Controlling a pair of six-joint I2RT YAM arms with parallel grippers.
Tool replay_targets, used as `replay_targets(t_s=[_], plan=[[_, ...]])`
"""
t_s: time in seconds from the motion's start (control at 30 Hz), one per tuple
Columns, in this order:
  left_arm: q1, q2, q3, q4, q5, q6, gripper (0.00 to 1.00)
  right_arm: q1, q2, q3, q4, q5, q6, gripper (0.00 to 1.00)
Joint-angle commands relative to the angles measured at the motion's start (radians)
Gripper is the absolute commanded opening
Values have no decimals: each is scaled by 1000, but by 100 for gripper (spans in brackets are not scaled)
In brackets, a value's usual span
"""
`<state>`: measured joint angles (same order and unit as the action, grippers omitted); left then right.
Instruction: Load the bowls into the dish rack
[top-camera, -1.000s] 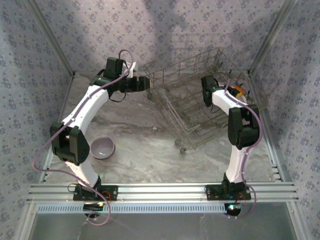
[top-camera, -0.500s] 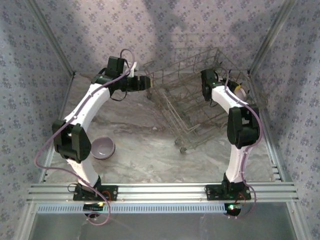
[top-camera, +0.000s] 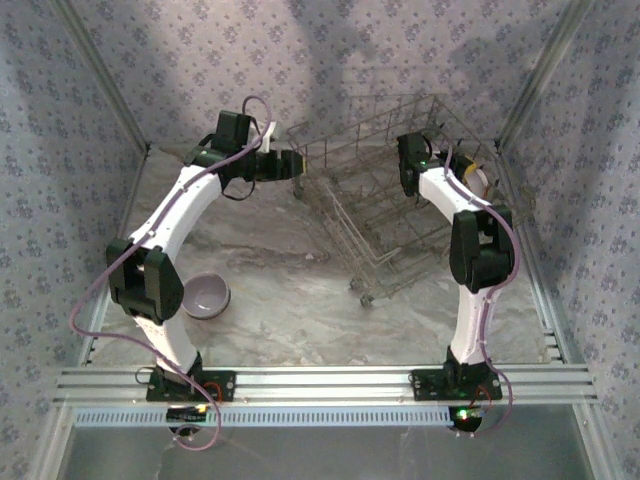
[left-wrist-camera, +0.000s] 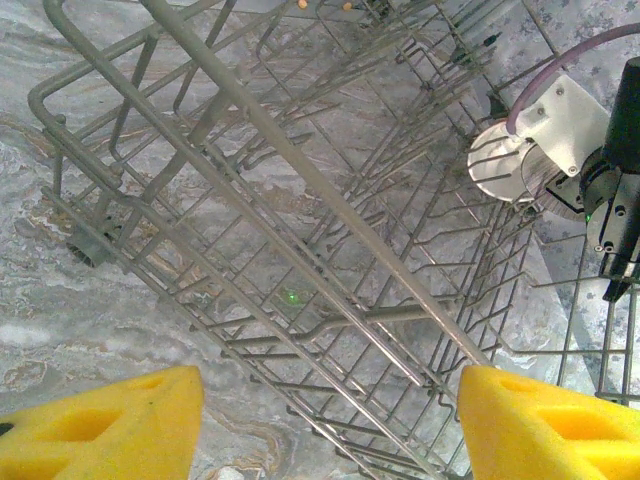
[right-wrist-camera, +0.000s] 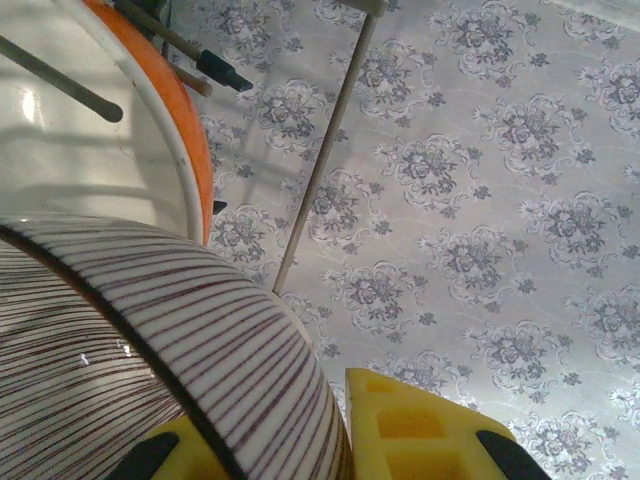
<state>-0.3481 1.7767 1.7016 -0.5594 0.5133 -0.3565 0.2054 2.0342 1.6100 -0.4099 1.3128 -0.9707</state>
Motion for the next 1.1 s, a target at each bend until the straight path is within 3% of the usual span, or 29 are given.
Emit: replay_targets(t_s=[0.0,1.07], plan=[[-4,10,28,-20,30,21,68,3,40,43,105,-62,-13,0],[-3,1,17,-34,28,32,68,38,90,-12,153,-98,-56,0]])
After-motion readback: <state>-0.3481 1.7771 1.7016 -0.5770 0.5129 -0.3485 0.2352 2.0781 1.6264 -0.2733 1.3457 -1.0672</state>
